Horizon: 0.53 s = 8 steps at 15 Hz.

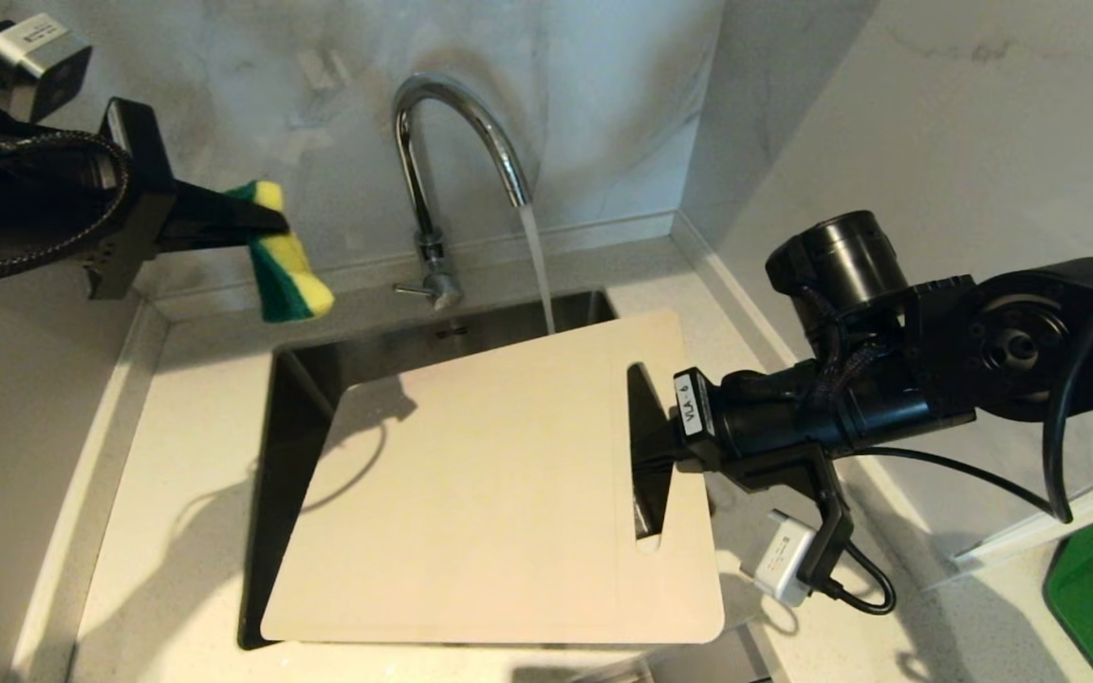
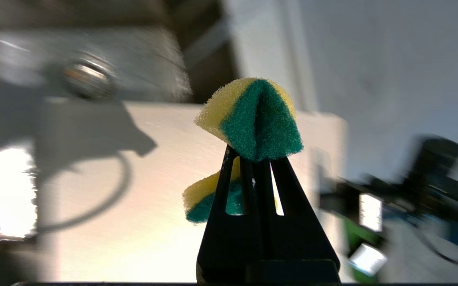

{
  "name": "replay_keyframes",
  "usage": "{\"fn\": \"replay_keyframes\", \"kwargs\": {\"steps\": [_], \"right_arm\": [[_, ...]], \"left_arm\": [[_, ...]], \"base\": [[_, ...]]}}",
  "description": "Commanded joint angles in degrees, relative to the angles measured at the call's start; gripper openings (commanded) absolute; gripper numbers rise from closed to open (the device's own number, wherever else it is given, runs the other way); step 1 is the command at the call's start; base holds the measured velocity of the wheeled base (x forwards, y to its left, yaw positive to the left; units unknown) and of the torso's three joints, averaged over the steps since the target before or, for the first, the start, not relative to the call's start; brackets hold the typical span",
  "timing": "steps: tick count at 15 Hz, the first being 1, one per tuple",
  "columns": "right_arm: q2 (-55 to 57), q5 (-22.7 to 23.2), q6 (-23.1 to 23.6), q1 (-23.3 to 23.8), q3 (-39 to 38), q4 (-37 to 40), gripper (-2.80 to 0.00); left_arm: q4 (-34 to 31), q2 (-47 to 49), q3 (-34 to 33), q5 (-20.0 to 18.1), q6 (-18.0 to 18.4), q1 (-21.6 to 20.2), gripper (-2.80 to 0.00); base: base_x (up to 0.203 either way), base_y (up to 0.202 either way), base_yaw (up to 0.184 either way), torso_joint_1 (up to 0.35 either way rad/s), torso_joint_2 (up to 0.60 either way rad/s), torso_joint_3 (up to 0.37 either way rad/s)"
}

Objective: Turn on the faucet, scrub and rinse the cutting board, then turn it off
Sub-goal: Scrub the cutting board underwater

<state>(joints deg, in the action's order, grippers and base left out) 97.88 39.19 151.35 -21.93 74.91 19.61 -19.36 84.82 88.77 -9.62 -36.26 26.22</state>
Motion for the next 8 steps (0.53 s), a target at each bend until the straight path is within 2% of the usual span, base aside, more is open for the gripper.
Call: {"fn": "replay_keyframes", "kwargs": {"steps": [1,4,8], "right_arm": [[-0.1,0.3,1.0,-0.5,-0.8,0.0,-2.80],[-0.1,0.3,1.0,-1.1,-0.8,0.0,-2.80],[-0.9,0.3,1.0,-1.2,-1.7,-0.1,-2.80]], "left_arm": [[2.6,3.4,0.4,-0.4,-4.8,6.5,-2.80],[4.4,7.2,1.6,-0.3,-8.1,11.0,-2.80],[4.5,12.6,4.2,0.0,-9.8,13.2,-2.80]], "base": [[0.000,0.000,0.000,0.000,0.00,0.000],[0.000,0.000,0.000,0.000,0.00,0.000],[0.000,0.000,0.000,0.000,0.00,0.000]]}}
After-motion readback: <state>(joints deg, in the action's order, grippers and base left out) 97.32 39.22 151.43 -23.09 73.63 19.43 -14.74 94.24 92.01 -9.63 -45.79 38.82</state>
